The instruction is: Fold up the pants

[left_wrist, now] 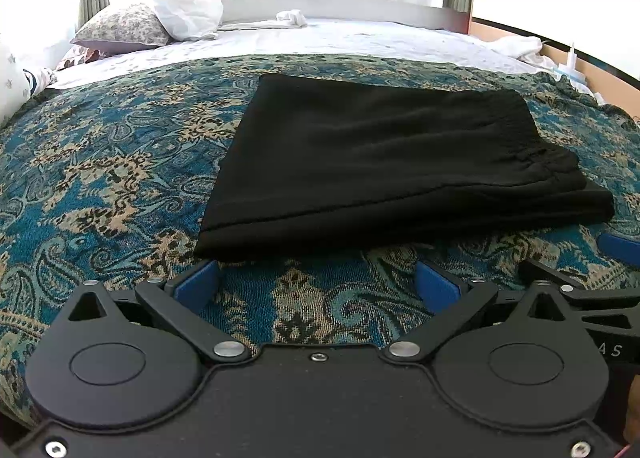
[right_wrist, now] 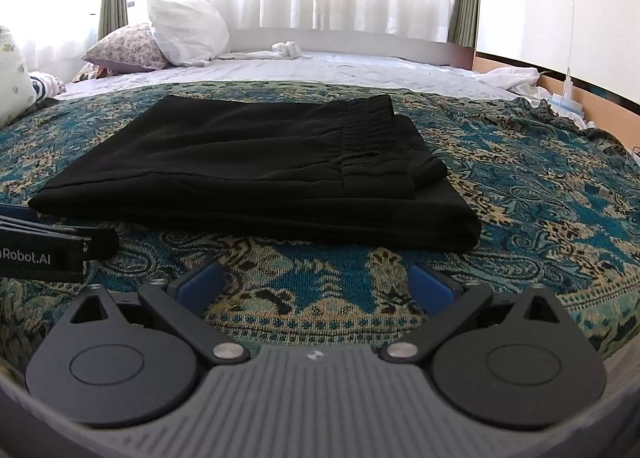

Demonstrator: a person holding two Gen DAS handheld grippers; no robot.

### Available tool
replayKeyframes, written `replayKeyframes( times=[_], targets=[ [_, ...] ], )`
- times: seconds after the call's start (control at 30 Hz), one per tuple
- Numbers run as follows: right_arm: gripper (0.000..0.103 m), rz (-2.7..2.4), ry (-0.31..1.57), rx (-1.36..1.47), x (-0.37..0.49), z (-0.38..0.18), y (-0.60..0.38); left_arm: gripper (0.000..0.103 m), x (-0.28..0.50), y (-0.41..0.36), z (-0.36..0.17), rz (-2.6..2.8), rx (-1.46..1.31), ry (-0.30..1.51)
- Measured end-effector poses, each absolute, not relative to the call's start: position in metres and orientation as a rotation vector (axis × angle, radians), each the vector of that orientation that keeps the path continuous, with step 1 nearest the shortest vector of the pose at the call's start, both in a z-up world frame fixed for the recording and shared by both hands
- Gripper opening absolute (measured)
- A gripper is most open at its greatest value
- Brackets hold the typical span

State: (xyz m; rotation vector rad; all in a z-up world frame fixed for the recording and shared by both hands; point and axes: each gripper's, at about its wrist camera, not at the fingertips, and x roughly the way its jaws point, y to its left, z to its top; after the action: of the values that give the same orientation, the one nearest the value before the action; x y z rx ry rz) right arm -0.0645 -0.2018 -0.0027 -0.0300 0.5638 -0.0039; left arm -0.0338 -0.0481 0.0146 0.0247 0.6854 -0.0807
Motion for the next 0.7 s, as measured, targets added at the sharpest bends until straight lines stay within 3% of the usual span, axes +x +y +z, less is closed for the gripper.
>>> replayKeyframes(
  times=[0.7],
  targets=[
    [0.103,0.007,0.558,-0.037,-0.0654,-0.0043,-0.2022,0.103,-0.0332,-0.0474,0.0146,-0.079,0.023,0.692]
  ],
)
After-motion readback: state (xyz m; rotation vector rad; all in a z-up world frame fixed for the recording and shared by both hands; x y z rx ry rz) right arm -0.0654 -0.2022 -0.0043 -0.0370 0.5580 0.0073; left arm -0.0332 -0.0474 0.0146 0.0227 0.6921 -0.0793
